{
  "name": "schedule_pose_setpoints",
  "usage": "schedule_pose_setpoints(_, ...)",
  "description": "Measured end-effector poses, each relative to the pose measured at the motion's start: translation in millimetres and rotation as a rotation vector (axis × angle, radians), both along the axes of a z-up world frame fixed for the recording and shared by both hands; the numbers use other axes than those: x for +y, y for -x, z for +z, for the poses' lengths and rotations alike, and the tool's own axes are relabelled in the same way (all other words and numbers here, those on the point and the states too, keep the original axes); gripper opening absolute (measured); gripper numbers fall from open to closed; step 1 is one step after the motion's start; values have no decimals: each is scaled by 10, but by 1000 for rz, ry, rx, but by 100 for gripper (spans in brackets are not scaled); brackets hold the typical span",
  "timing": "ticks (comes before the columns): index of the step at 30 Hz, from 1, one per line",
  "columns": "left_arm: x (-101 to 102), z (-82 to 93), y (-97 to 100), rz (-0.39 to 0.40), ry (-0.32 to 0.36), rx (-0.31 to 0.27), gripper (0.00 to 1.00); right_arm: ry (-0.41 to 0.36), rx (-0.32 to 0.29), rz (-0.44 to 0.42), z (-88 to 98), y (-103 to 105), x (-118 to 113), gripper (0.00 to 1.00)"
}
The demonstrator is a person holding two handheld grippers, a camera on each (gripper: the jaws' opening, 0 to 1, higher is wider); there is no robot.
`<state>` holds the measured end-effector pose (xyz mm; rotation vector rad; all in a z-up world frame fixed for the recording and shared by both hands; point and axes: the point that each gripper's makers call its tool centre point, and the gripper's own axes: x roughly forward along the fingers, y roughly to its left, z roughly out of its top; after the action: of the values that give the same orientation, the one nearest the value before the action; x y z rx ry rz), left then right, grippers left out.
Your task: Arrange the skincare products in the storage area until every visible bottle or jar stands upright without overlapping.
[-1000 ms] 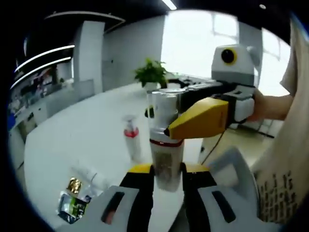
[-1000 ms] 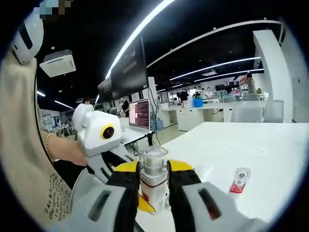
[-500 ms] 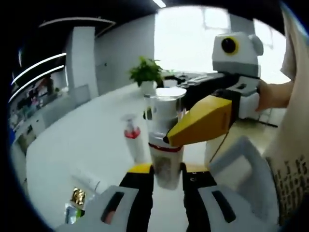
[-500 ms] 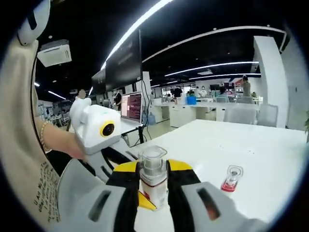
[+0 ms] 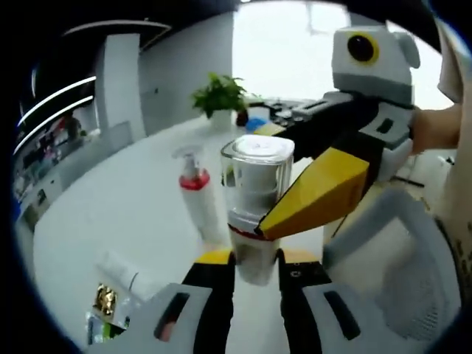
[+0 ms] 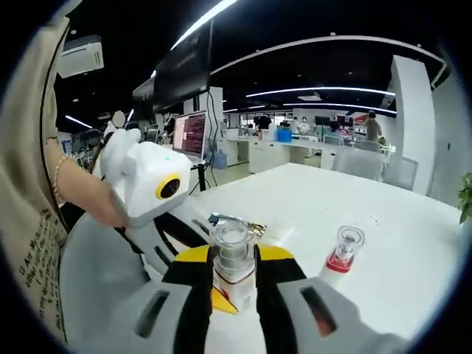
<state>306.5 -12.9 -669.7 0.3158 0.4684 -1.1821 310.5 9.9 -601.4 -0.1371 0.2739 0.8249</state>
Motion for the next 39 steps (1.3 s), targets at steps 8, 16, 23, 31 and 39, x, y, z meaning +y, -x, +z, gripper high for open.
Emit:
schedule_pose_setpoints(8,-154,-301,-80,-37,-32,-8,19,19,49,-58,-304,-74,-181,21)
schedule_pose_setpoints(16,-283,-538,-127,-50,-51,11,19,53,89,-91,-543,-130,-309,21)
schedule_pose_setpoints(23,-398,-646,-211,-55,-52,-5,19,69,102,-108,-647,-218,-425,21)
schedule_pose_setpoints(31,-503,-754,-272,-40,-45,5,19,112,113,-97,-757,-274,-509,21)
schedule_pose_setpoints(39,-547,-812,-326,-12,-39,16,19,117,121,-108,-820,-312,-555,22)
